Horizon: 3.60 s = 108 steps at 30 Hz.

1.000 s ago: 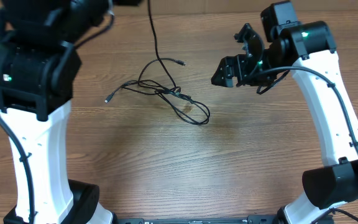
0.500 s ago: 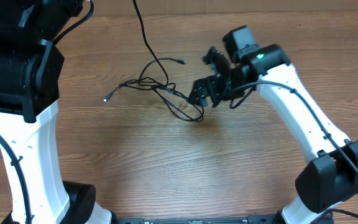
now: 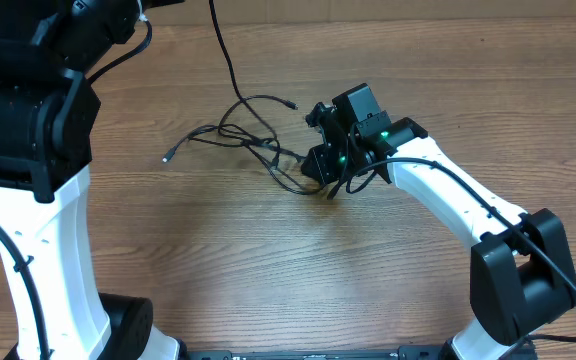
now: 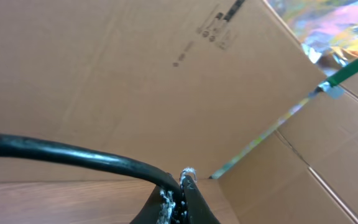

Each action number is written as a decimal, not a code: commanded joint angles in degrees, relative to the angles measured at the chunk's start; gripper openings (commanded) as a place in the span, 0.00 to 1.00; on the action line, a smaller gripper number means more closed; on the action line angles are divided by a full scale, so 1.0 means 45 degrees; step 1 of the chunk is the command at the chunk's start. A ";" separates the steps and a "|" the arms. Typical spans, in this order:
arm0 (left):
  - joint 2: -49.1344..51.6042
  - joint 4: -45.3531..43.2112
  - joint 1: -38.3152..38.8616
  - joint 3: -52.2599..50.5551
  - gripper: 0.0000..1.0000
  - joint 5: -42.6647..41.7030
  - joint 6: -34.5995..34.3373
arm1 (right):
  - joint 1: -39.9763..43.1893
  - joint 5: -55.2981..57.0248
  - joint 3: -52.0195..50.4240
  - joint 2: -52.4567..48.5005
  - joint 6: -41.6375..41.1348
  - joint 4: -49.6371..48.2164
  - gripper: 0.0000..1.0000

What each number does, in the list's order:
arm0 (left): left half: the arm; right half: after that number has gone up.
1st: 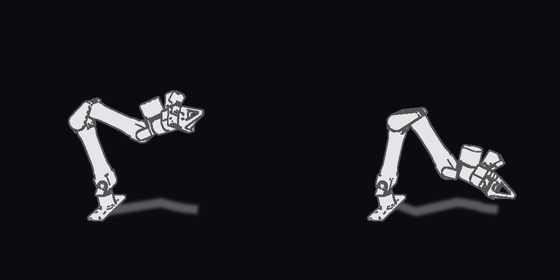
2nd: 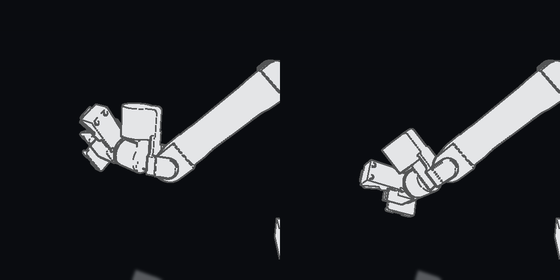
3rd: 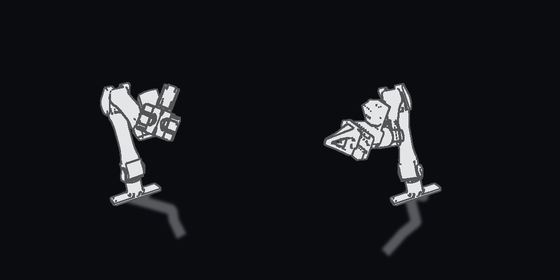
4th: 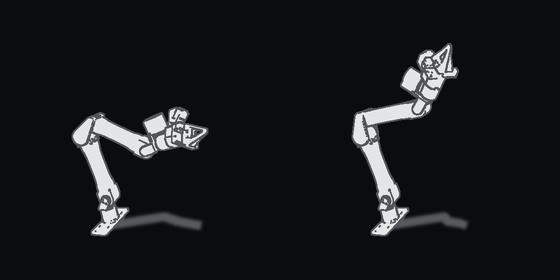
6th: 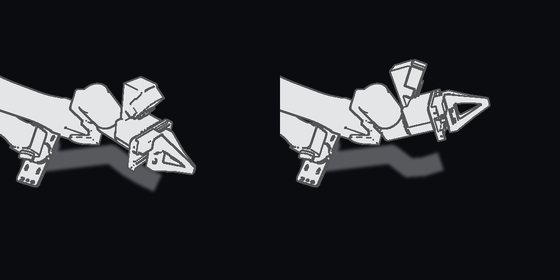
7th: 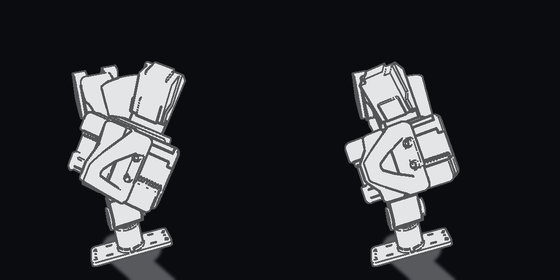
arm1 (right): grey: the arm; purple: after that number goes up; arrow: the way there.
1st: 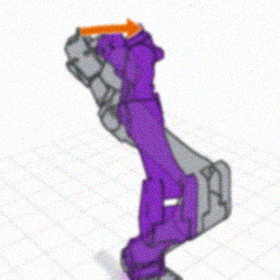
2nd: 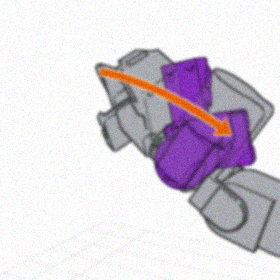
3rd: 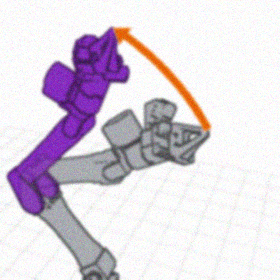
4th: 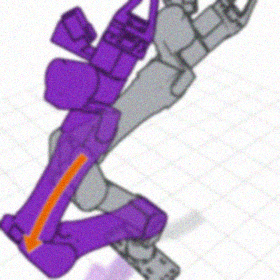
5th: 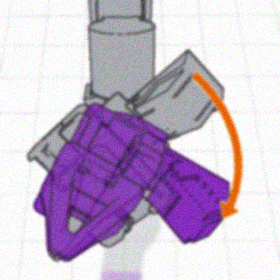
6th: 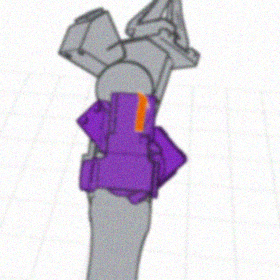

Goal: Untangle cables

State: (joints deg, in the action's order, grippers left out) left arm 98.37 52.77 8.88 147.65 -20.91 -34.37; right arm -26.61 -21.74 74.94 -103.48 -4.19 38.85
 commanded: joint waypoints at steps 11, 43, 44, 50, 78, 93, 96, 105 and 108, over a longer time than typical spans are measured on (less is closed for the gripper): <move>-0.0316 0.1948 -0.3099 0.0083 0.04 0.0874 0.1239 | 0.3041 0.3458 0.0175 0.2074 -0.2161 0.2618 0.04; 0.0418 0.4677 -0.7470 -0.0126 0.04 0.7970 0.2769 | 1.4620 0.0797 0.1583 0.3711 -0.4347 0.5003 0.04; 0.0432 0.4624 -0.7805 -0.0126 0.04 0.7354 0.2759 | 1.4610 0.0729 0.1627 0.3711 -0.4289 0.4945 0.04; 0.0554 0.4197 -0.9238 -0.0126 0.04 0.2555 0.2749 | 1.4144 -0.1511 0.1637 0.3711 -0.2550 0.4391 0.04; 0.0559 0.5280 -0.6679 -0.0121 0.04 0.1321 0.4415 | 0.5294 0.0185 0.0928 0.3706 0.1025 0.7873 0.93; 0.0563 0.5275 -0.6683 -0.0126 0.04 0.1292 0.4405 | 0.3167 0.0253 -0.2103 0.2259 0.2769 0.3968 1.00; 0.0563 0.5319 -0.6683 -0.0121 0.04 0.1292 0.4405 | 0.3152 0.0117 -0.2215 0.1462 0.3109 0.3808 0.99; 0.0597 0.5382 -0.6679 -0.0121 0.04 0.1248 0.4405 | 0.2239 -0.1103 -0.2322 -0.0136 0.4575 0.3925 0.93; 0.0607 0.5459 -0.6679 -0.0121 0.04 0.1243 0.4405 | 0.1880 -0.0942 -0.2603 -0.0155 0.4682 0.3861 0.86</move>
State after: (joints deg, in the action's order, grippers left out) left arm 100.64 77.19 -21.34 147.35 -14.61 -15.86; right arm -16.82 -25.93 64.42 -103.94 14.90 56.51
